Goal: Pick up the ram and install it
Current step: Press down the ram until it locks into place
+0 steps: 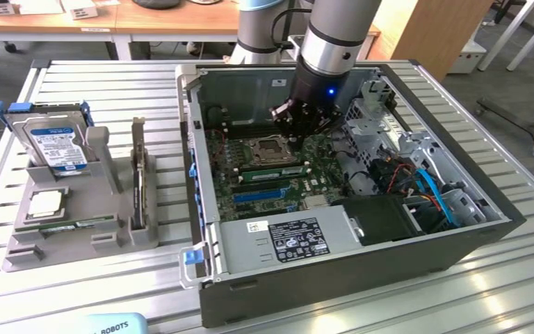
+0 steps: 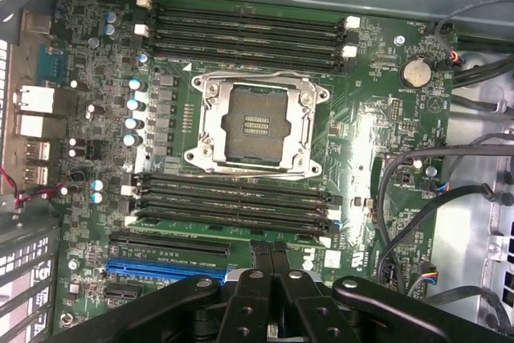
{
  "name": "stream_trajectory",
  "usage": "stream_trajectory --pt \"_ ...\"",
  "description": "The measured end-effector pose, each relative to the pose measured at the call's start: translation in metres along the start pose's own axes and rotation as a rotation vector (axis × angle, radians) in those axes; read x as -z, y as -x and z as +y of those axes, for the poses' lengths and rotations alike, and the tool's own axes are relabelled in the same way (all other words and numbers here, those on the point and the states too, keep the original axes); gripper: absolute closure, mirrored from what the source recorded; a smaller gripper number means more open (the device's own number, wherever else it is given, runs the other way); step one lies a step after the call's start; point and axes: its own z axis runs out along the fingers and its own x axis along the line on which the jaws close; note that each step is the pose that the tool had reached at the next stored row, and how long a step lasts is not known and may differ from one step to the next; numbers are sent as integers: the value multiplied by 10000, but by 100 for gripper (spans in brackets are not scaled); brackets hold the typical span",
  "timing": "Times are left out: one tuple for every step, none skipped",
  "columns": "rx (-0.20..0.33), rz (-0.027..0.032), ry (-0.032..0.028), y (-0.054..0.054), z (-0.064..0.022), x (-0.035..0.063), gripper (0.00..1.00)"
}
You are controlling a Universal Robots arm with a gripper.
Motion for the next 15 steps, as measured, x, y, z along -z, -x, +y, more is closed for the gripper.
stream_trajectory --pt "1 -1 1 -10 1 -1 90" --pt "1 -1 1 -23 2 -1 90" --pt "1 0 0 -38 3 -1 90" --pt "1 0 0 -53 4 -2 90" --pt "2 0 0 -70 6 -2 90" --pt "2 0 -1 -87 7 -3 90" --pt "2 0 -1 -100 8 -3 90" --pt "2 0 -1 -113 9 -3 90" --pt "1 0 -1 -123 10 -3 90" --pt "1 0 -1 -131 11 -4 90" --pt "2 0 -1 -140 11 -4 90" --pt "1 0 -1 -151 12 -4 90" --pt "2 0 -1 -162 13 -5 90" --pt "1 0 -1 -174 14 -5 90" --pt "1 0 0 -180 15 -6 90"
